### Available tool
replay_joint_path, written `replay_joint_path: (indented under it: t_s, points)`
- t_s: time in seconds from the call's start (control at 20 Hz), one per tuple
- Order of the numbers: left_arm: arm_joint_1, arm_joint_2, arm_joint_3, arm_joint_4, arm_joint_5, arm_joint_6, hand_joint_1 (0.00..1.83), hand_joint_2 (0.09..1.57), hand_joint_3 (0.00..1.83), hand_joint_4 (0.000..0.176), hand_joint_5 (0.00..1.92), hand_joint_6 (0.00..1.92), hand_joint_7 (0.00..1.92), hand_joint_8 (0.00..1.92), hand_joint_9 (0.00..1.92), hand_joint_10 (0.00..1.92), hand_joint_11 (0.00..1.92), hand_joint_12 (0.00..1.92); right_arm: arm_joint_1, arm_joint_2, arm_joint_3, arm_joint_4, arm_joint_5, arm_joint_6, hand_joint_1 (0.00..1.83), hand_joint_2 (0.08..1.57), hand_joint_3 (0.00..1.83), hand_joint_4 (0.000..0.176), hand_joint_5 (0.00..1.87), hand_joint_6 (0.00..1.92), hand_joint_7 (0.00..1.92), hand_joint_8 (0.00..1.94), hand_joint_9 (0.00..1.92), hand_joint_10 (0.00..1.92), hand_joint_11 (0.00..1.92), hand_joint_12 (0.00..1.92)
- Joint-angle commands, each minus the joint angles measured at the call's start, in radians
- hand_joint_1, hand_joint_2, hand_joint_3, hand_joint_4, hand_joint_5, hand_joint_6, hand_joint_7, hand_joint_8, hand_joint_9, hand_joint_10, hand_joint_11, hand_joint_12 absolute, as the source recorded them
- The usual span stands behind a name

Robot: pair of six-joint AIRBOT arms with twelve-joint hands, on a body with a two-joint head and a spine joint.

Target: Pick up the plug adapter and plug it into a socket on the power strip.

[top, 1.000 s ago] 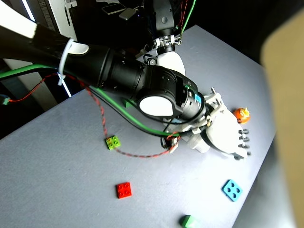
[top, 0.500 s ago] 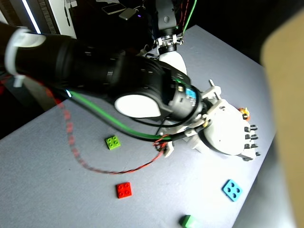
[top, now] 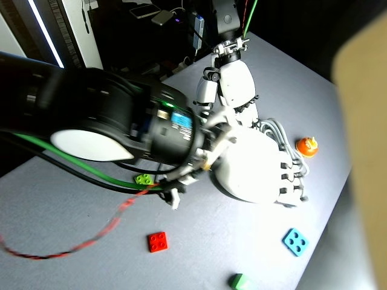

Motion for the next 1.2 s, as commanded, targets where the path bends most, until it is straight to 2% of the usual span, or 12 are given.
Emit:
replay_joint_path:
  t_s: [0.0, 0.25, 0.35, 0.4, 0.45, 0.5, 0.55, 0.6, 0.7, 0.75, 0.9, 1.15]
  points:
    - [-0.017, 0.015, 0.010, 0.039, -0.025, 0.001, 0.00, 1.23, 0.00, 0.000, 0.09, 0.00, 0.11, 0.00, 0.11, 0.00, 0.00, 0.20, 0.007, 0.017, -0.012, 0.003, 0.120, 0.004, 0.33, 0.97, 0.00, 0.000, 0.27, 0.01, 0.31, 0.01, 0.30, 0.01, 0.00, 0.86]
    - [-0.069, 0.033, 0.025, 0.040, -0.025, 0.026, 0.00, 1.24, 0.00, 0.000, 0.11, 0.00, 0.13, 0.00, 0.12, 0.01, 0.00, 0.23, -0.001, 0.108, -0.096, 0.005, 0.133, 0.004, 0.36, 0.98, 0.00, 0.000, 0.36, 0.02, 0.40, 0.01, 0.38, 0.01, 0.00, 1.00]
    - [-0.090, 0.044, 0.026, 0.040, -0.025, 0.043, 0.13, 1.26, 0.00, 0.000, 0.55, 0.04, 0.61, 0.06, 0.58, 0.09, 0.16, 0.92, -0.011, 0.142, -0.136, 0.006, 0.134, 0.006, 0.38, 1.02, 0.00, 0.000, 0.77, 0.08, 0.86, 0.06, 0.76, 0.35, 0.34, 1.37]
    - [-0.097, 0.051, 0.027, 0.040, -0.023, 0.048, 0.23, 1.27, 0.00, 0.000, 0.79, 0.04, 0.88, 0.07, 0.80, 0.23, 0.32, 1.13, -0.019, 0.153, -0.152, 0.005, 0.140, 0.009, 0.38, 1.05, 0.00, 0.000, 0.79, 0.49, 0.96, 0.22, 0.69, 0.98, 0.48, 1.59]
    - [-0.104, 0.058, 0.028, 0.040, -0.020, 0.061, 0.23, 1.28, 0.00, 0.000, 0.87, 0.02, 0.96, 0.06, 0.77, 0.48, 0.35, 1.23, -0.027, 0.162, -0.167, 0.005, 0.148, 0.009, 0.38, 1.07, 0.00, 0.000, 0.66, 1.01, 0.85, 0.66, 0.65, 1.24, 0.53, 1.68]
    - [-0.115, 0.065, 0.031, 0.040, -0.017, 0.078, 0.25, 1.30, 0.00, 0.000, 0.98, 0.10, 0.99, 0.10, 0.72, 0.84, 0.41, 1.43, -0.034, 0.172, -0.183, 0.005, 0.153, 0.009, 0.38, 1.09, 0.00, 0.000, 0.71, 1.28, 0.80, 1.17, 0.69, 1.52, 0.65, 1.78]
    - [-0.123, 0.073, 0.033, 0.040, -0.017, 0.082, 0.28, 1.31, 0.00, 0.000, 0.92, 0.44, 0.92, 0.36, 0.66, 1.12, 0.45, 1.58, -0.041, 0.182, -0.199, 0.005, 0.159, 0.009, 0.37, 1.11, 0.00, 0.000, 0.72, 1.44, 0.81, 1.44, 0.75, 1.65, 0.72, 1.83]
    - [-0.135, 0.079, 0.037, 0.040, -0.017, 0.102, 0.35, 1.31, 0.00, 0.000, 0.70, 1.12, 0.78, 0.95, 0.62, 1.43, 0.47, 1.72, -0.045, 0.189, -0.210, 0.005, 0.165, 0.009, 0.44, 1.11, 0.00, 0.000, 0.68, 1.75, 0.82, 1.73, 0.83, 1.86, 0.85, 1.90]
    - [-0.154, 0.090, 0.043, 0.086, -0.013, 0.082, 0.47, 1.32, 0.00, 0.000, 0.69, 1.78, 0.82, 1.73, 0.80, 1.88, 0.67, 1.92, -0.056, 0.203, -0.231, 0.004, 0.189, 0.008, 0.56, 1.11, 0.00, 0.000, 0.88, 1.92, 1.00, 1.94, 1.16, 1.92, 1.23, 1.92]
    - [-0.161, 0.092, 0.048, 0.118, -0.001, 0.062, 0.47, 1.32, 0.00, 0.000, 0.69, 1.78, 0.82, 1.73, 0.80, 1.88, 0.67, 1.92, -0.059, 0.208, -0.238, 0.004, 0.192, 0.008, 0.56, 1.11, 0.00, 0.000, 0.88, 1.92, 1.00, 1.94, 1.16, 1.92, 1.23, 1.92]
    - [-0.193, 0.095, 0.062, 0.138, 0.019, 0.066, 0.48, 1.34, 0.00, 0.000, 1.10, 1.92, 1.12, 1.92, 1.19, 1.92, 1.19, 1.92, -0.074, 0.225, -0.257, 0.004, 0.200, 0.008, 0.55, 1.17, 0.01, 0.000, 1.19, 1.92, 1.25, 1.94, 1.40, 1.92, 1.52, 1.92]
    - [-0.221, 0.105, 0.073, 0.138, 0.018, 0.089, 0.45, 1.39, 0.01, 0.000, 1.40, 1.92, 1.43, 1.92, 1.50, 1.92, 1.58, 1.92, -0.080, 0.245, -0.276, 0.004, 0.206, 0.009, 0.37, 1.38, 0.02, 0.000, 1.17, 1.92, 1.29, 1.94, 1.46, 1.92, 1.59, 1.92]
